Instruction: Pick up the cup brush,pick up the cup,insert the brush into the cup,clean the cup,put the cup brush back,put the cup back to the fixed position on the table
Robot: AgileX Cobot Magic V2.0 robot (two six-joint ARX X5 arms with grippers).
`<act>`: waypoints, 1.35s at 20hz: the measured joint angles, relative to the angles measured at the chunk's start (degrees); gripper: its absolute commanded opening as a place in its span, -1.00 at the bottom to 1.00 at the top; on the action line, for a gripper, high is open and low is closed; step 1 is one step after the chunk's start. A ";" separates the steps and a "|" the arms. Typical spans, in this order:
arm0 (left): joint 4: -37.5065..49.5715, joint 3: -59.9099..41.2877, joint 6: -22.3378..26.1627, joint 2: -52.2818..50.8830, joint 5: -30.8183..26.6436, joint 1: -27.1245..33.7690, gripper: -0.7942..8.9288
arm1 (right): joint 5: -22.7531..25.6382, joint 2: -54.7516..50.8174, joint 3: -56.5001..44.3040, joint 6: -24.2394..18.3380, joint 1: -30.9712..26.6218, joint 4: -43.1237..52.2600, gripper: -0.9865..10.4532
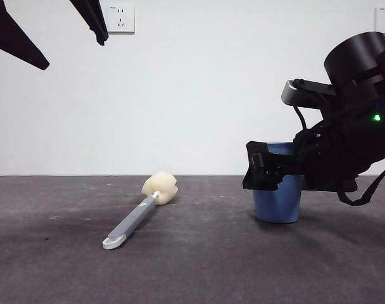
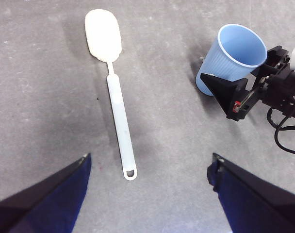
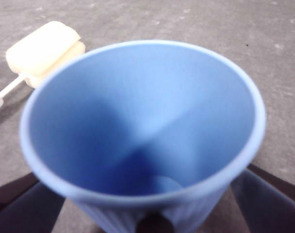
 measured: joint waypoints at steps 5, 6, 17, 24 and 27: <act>-0.07 0.00 0.00 0.00 -0.02 0.00 0.01 | -0.02 -7.54 0.00 0.00 0.00 -9.68 0.07; -0.07 0.00 0.00 0.00 0.00 0.00 0.01 | -0.02 -10.05 0.00 0.00 0.00 -12.74 0.07; -3.32 0.00 7.10 0.00 0.33 0.00 0.00 | -5.90 -50.71 0.90 9.22 7.28 -59.95 0.05; -7.02 0.00 12.90 0.00 4.90 0.00 -0.54 | -7.04 -61.44 12.28 11.30 11.45 -89.88 -0.55; -7.06 0.00 13.35 0.00 7.19 0.00 -0.85 | -12.20 -61.81 13.81 11.41 11.65 -93.13 -0.85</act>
